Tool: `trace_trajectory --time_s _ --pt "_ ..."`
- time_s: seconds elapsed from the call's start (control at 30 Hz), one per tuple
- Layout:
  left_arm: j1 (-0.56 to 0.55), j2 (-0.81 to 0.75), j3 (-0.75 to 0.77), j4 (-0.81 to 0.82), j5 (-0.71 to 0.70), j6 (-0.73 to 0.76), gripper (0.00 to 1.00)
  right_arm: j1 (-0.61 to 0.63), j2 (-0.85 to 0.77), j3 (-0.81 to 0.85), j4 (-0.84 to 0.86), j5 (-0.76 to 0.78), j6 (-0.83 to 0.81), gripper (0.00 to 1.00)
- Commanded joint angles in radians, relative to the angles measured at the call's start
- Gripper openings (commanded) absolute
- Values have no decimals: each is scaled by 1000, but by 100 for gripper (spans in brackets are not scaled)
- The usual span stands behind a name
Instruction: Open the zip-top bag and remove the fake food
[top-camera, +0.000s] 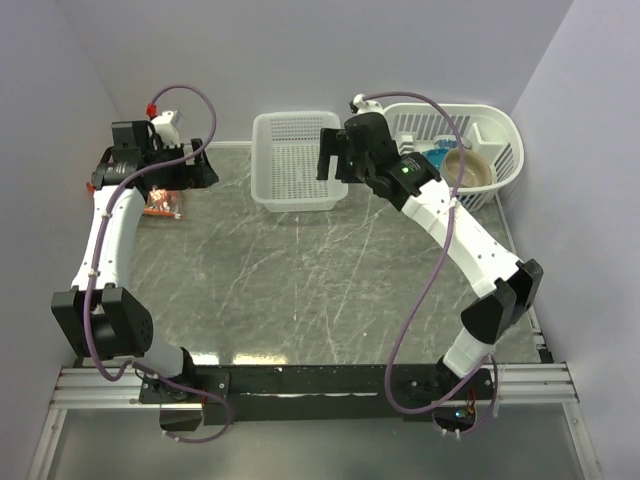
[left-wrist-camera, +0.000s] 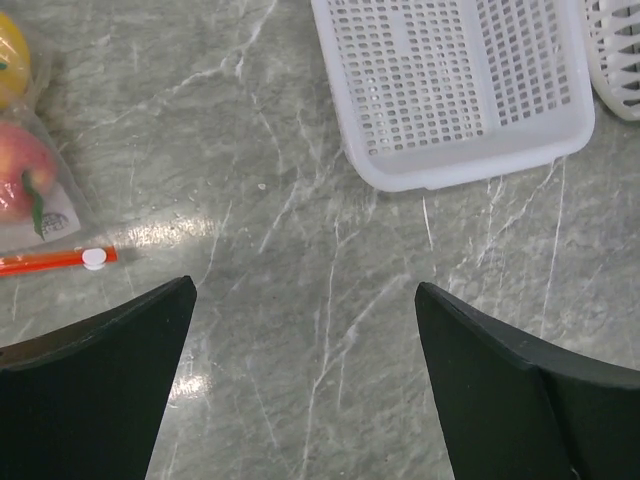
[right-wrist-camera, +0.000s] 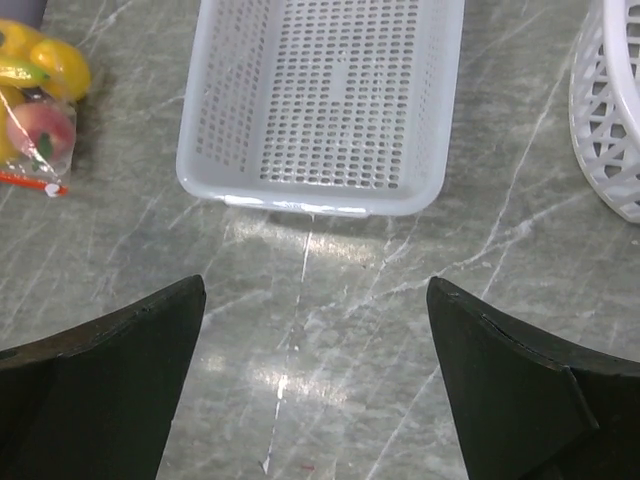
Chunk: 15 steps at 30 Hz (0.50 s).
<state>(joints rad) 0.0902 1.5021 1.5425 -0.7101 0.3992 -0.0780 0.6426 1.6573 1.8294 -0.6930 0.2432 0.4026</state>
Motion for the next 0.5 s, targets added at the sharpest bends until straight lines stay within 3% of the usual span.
trace_trajectory --time_s 0.0,0.07,0.13,0.23,0.33,0.43,0.47 --pt "51 -8 -13 72 10 -54 99 -1 103 112 -11 56 -1 100" --pt "84 15 -27 98 33 -77 99 -1 131 93 18 71 -1 100" --pt "94 36 -38 122 30 -78 99 -1 125 13 140 59 -25 88" --pt "120 53 -62 135 30 -62 99 -1 143 -15 282 57 -57 60" --pt "146 41 -103 136 62 -49 99 0 222 50 337 65 -73 38" --pt "199 20 -136 112 136 -31 99 0 320 128 345 85 -90 35" --pt "222 18 -140 95 218 -28 99 0 356 137 358 90 -96 35"
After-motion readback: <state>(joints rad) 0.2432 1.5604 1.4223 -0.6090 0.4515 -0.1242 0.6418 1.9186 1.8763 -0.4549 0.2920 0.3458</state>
